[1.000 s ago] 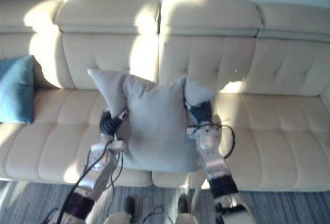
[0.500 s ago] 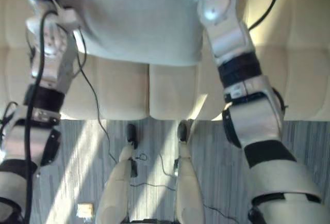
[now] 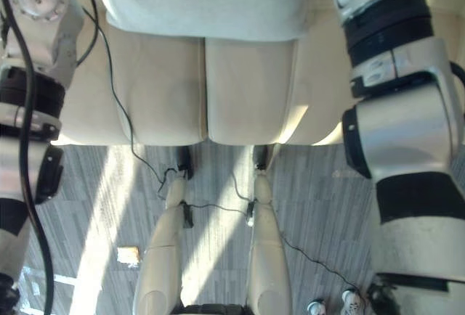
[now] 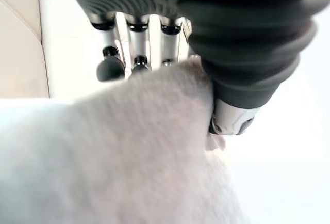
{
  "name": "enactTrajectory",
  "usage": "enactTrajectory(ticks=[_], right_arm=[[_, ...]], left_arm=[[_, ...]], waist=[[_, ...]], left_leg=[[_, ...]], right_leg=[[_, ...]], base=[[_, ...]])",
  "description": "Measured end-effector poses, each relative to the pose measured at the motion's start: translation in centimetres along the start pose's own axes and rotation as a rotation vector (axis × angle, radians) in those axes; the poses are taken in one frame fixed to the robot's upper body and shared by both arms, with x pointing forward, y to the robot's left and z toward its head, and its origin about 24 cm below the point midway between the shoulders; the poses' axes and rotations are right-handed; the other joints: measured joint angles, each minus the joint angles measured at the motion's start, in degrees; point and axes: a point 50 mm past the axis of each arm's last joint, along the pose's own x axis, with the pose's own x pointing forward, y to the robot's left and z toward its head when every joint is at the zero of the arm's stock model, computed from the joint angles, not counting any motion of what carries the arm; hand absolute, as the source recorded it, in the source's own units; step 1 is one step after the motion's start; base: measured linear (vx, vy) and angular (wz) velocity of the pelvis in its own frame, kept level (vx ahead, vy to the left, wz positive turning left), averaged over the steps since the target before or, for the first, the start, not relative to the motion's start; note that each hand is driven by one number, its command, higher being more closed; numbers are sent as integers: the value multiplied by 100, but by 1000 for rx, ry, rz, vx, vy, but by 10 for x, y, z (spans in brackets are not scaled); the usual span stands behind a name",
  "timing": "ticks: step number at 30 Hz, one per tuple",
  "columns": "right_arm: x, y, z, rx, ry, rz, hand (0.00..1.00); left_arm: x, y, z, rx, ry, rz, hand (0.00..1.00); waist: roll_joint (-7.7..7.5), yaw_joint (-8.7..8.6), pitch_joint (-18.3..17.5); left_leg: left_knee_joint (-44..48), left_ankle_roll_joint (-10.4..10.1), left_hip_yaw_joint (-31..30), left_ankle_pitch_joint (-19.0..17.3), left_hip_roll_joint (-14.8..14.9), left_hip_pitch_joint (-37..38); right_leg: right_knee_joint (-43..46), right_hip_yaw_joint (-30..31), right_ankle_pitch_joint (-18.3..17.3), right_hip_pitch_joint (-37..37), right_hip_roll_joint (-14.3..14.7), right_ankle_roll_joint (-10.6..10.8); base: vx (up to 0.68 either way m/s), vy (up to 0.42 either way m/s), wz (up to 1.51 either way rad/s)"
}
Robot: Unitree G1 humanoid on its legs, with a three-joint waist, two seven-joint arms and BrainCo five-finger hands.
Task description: Pick up cushions and gather them together orderly.
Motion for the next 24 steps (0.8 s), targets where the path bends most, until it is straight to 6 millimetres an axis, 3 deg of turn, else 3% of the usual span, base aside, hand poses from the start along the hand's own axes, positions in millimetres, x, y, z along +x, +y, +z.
enactTrajectory(ticks=[4,8,14,17,19,20,22,23,24], right_arm=[[4,-11,-9,-18,17,-30,0],[2,-20,-27,63,86,-24,0],[-35,-32,-83,227,245,37,0],[-67,-42,-116,314,348,52,0],[-105,-51,-139,380,423,69,0],[-111,-53,-142,391,430,71,0],[-166,-60,-158,466,512,68,0],[-177,-61,-161,473,531,72,0],[-216,-63,-169,486,608,90,0]], left_arm=[[1,6,-4,-7,19,24,0],[-1,29,-15,-37,66,104,0],[-19,85,-34,-90,101,193,0],[-46,112,-51,-121,142,220,0],[-81,129,-67,-99,193,202,0],[-87,131,-69,-103,198,198,0],[-143,136,-92,-127,315,190,0],[-155,136,-97,-130,347,187,0],[-197,135,-113,-129,465,179,0]], waist=[[0,7,0],[0,26,0],[1,51,-1],[1,132,-1],[7,216,-6],[9,217,-7],[13,228,-24],[12,228,-38],[10,228,-260]], left_leg=[[1,0,-7,0,3,18],[7,0,0,0,-7,154],[23,-2,-99,-1,-8,396],[16,-59,-92,-47,-47,682],[7,-104,-97,-86,-50,1055],[7,-110,-102,-90,-49,1105],[2,-134,-131,-170,-50,1562],[4,-136,-136,-199,-50,1638],[11,-140,-164,-278,-59,1741]], right_leg=[[26,0,-3,0,1,-3],[273,-1,-96,0,-13,-17],[1012,-156,-530,-12,-64,-96],[1491,-149,-848,67,-109,-86],[1691,-168,-1030,347,-146,-114],[1718,-175,-1053,396,-150,-109],[1771,-268,-1211,876,-177,-113],[1782,-276,-1242,955,-178,-105],[1793,-312,-1353,1075,-182,-106]], base=[[0,0,0],[-7,7,-2],[-22,-14,13],[-22,-60,13],[-3,-80,5],[24,-87,11],[55,-66,14],[66,-53,13],[51,-37,10]])
